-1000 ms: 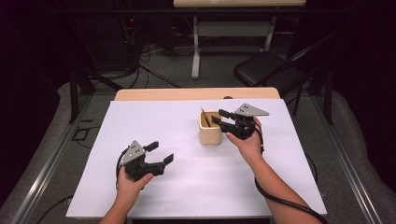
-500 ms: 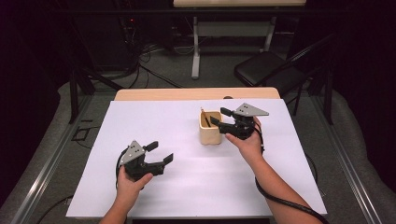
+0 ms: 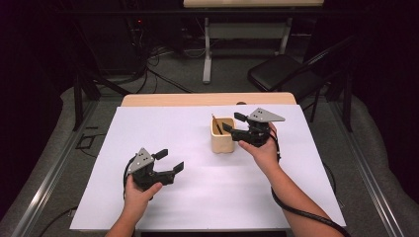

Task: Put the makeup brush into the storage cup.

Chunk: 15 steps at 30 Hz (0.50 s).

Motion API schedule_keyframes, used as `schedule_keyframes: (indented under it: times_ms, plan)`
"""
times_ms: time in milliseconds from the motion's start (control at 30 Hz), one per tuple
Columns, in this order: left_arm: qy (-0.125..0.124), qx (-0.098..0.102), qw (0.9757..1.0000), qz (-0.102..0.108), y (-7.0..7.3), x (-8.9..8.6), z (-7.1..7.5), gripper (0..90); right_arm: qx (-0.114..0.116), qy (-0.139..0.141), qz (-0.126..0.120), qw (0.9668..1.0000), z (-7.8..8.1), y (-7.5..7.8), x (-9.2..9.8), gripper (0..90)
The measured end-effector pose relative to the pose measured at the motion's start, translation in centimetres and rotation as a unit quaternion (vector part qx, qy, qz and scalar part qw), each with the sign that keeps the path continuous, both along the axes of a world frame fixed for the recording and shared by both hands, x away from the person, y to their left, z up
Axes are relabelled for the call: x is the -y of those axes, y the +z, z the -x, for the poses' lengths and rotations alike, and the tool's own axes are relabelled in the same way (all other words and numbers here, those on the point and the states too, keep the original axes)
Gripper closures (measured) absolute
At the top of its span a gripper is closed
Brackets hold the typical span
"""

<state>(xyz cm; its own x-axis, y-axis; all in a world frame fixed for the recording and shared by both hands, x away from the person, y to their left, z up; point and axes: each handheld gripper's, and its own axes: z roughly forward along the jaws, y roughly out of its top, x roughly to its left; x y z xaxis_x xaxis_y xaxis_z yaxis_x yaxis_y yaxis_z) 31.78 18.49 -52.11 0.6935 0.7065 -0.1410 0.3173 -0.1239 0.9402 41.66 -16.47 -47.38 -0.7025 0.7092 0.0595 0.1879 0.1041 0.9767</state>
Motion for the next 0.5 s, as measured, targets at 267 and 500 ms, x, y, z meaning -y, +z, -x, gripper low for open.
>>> schedule_keyframes:
  times_ms: [267, 500]
  plan:
    - [0.004, -0.003, 1.0, 0.002, -0.1, -0.1, -0.1, 19.1, 0.0, 0.003, -0.003, 1.0, -0.3, 0.8, -0.1, 35.1]
    - [0.001, -0.004, 1.0, 0.0, -0.1, -0.1, -0.1, 19.1, 0.006, 0.005, -0.007, 0.9999, -0.4, 2.3, -0.1, 35.1]
